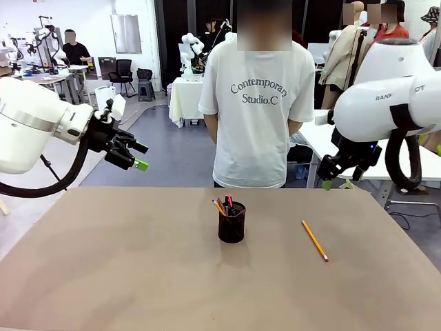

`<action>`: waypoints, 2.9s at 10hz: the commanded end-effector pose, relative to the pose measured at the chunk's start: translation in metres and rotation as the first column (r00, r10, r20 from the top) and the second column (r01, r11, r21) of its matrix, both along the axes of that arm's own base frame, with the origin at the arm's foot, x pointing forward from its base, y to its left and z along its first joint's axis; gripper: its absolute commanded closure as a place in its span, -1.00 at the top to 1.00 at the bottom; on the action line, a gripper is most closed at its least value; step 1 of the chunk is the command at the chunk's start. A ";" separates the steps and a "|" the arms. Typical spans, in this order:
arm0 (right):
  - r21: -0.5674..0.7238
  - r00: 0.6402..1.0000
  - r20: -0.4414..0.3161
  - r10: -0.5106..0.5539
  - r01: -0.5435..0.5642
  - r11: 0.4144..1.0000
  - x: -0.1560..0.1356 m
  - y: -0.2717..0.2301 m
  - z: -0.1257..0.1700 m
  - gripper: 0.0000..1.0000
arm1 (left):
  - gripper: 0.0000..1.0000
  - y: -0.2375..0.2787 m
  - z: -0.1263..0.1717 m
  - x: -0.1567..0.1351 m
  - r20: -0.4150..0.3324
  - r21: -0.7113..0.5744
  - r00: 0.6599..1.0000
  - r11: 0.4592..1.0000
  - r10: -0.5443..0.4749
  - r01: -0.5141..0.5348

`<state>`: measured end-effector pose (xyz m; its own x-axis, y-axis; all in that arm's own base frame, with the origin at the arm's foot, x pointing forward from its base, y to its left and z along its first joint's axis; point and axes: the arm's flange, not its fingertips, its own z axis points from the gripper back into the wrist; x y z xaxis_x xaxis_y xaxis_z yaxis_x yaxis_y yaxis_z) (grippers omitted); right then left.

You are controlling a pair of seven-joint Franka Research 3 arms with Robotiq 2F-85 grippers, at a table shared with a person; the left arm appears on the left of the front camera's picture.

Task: Place the pens into the pen holder.
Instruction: Pick up a writing instrument from the table and place it into the Pen holder.

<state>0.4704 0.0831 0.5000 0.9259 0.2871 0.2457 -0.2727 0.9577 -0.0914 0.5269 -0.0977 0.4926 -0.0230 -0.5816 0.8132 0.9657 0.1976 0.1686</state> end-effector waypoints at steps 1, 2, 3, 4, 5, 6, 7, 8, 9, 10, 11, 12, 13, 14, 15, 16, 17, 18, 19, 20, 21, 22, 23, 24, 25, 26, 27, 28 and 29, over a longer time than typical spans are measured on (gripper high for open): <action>-0.008 1.000 0.016 0.009 -0.009 1.000 -0.004 0.003 0.008 1.00 | 1.00 0.000 0.001 0.000 -0.001 -0.002 1.000 1.000 -0.007 0.007; -0.008 1.000 0.016 0.009 -0.009 1.000 -0.004 0.003 0.008 1.00 | 1.00 0.000 0.001 0.000 -0.001 -0.002 1.000 1.000 -0.007 0.007; -0.008 1.000 0.016 0.009 -0.009 1.000 -0.004 0.003 0.008 1.00 | 1.00 0.000 0.001 0.000 -0.001 -0.002 1.000 1.000 -0.007 0.007; -0.008 1.000 0.016 0.009 -0.009 1.000 -0.004 0.003 0.008 1.00 | 1.00 0.000 0.001 0.000 -0.001 -0.002 1.000 1.000 -0.007 0.007; -0.003 1.000 0.008 0.006 -0.006 1.000 -0.002 0.002 0.004 1.00 | 1.00 0.000 0.001 0.000 -0.001 -0.002 1.000 1.000 -0.007 0.007; 0.074 0.999 -0.039 0.001 0.002 0.997 0.008 0.006 -0.015 1.00 | 1.00 0.000 0.001 0.000 -0.001 -0.002 1.000 1.000 -0.007 0.007; 0.111 0.999 -0.049 0.007 -0.001 0.994 0.031 0.008 -0.033 1.00 | 1.00 0.000 0.001 0.000 -0.001 -0.002 1.000 1.000 -0.007 0.007; 0.122 0.998 -0.054 -0.037 0.044 0.992 0.044 0.010 -0.045 1.00 | 1.00 0.000 0.001 0.000 -0.001 -0.002 1.000 1.000 -0.007 0.007; 0.118 0.998 -0.048 -0.037 0.043 0.992 0.051 0.016 -0.054 1.00 | 1.00 0.000 0.001 0.000 -0.001 -0.002 1.000 1.000 -0.007 0.007; 0.080 0.998 -0.047 -0.036 0.040 0.996 0.065 0.018 -0.063 1.00 | 1.00 0.000 0.001 0.000 -0.001 -0.002 1.000 1.000 -0.007 0.007; 0.053 0.996 -0.072 -0.051 0.055 0.997 0.074 0.021 -0.082 1.00 | 1.00 0.000 0.001 0.000 -0.001 -0.002 1.000 1.000 -0.007 0.007; 0.005 0.994 -0.086 -0.059 0.060 0.998 0.080 0.025 -0.104 1.00 | 1.00 0.000 0.001 0.000 -0.001 -0.002 1.000 1.000 -0.007 0.007; -0.004 0.991 -0.117 -0.056 0.056 0.998 0.090 0.029 -0.120 1.00 | 1.00 0.000 0.001 0.000 -0.001 -0.002 1.000 1.000 -0.007 0.007; -0.027 0.988 -0.134 -0.076 0.073 0.997 0.091 0.032 -0.132 1.00 | 1.00 0.000 0.001 0.000 -0.001 -0.002 1.000 1.000 -0.007 0.007; -0.027 0.983 -0.160 -0.086 0.082 0.996 0.097 0.032 -0.138 1.00 | 1.00 0.000 0.001 0.000 -0.001 -0.002 1.000 1.000 -0.007 0.007; -0.013 0.980 -0.166 -0.108 0.107 0.994 0.100 0.033 -0.149 1.00 | 1.00 0.000 0.001 0.000 -0.001 -0.002 1.000 1.000 -0.007 0.007; 0.007 0.975 -0.179 -0.135 0.138 0.990 0.097 0.032 -0.162 1.00 | 1.00 0.000 0.001 0.000 -0.001 -0.002 1.000 1.000 -0.007 0.007; 0.007 0.972 -0.185 -0.146 0.150 0.989 0.101 0.029 -0.167 1.00 | 1.00 0.000 0.001 0.000 -0.001 -0.002 1.000 1.000 -0.007 0.007; 0.012 0.967 -0.200 -0.155 0.161 0.987 0.102 0.026 -0.172 1.00 | 1.00 0.000 0.001 0.000 -0.001 -0.002 1.000 1.000 -0.007 0.007; 0.020 0.962 -0.218 -0.163 0.171 0.985 0.101 0.024 -0.177 1.00 | 1.00 0.000 0.001 0.000 -0.001 -0.002 1.000 1.000 -0.007 0.007; 0.021 0.964 -0.211 -0.162 0.170 0.985 0.103 0.024 -0.182 1.00 | 1.00 0.000 0.001 0.000 -0.001 -0.002 1.000 1.000 -0.007 0.007; 0.031 0.965 -0.204 -0.164 0.174 0.984 0.103 0.024 -0.184 1.00 | 1.00 0.000 0.001 0.000 -0.001 -0.002 1.000 1.000 -0.007 0.007; 0.027 0.964 -0.204 -0.169 0.178 0.984 0.108 0.023 -0.186 1.00 | 1.00 0.000 0.001 0.000 -0.001 -0.002 1.000 1.000 -0.007 0.007; 0.029 0.961 -0.207 -0.182 0.192 0.981 0.110 0.023 -0.190 1.00 | 1.00 0.000 0.001 0.000 -0.001 -0.002 1.000 1.000 -0.007 0.007; 0.033 0.958 -0.210 -0.197 0.208 0.978 0.111 0.023 -0.192 1.00 | 1.00 0.000 0.001 0.000 -0.001 -0.002 1.000 1.000 -0.007 0.007; 0.038 0.957 -0.207 -0.202 0.214 0.976 0.116 0.023 -0.193 1.00 | 1.00 0.000 0.001 0.000 -0.001 -0.002 1.000 1.000 -0.007 0.007; 0.046 0.957 -0.201 -0.211 0.224 0.973 0.118 0.023 -0.195 1.00 | 1.00 0.000 0.001 0.000 -0.001 -0.002 1.000 1.000 -0.007 0.007; 0.044 0.953 -0.205 -0.221 0.234 0.971 0.120 0.023 -0.196 1.00 | 1.00 0.000 0.001 0.000 -0.001 -0.002 1.000 1.000 -0.007 0.007; 0.039 0.951 -0.207 -0.228 0.241 0.970 0.121 0.023 -0.199 1.00 | 1.00 0.000 0.001 0.000 -0.001 -0.002 1.000 1.000 -0.007 0.007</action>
<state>0.5844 0.1035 0.3016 0.9946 0.0923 0.0476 -0.0918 0.9957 -0.0132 0.5272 -0.0978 0.4926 -0.0231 -0.5815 0.8132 0.9657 0.1976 0.1687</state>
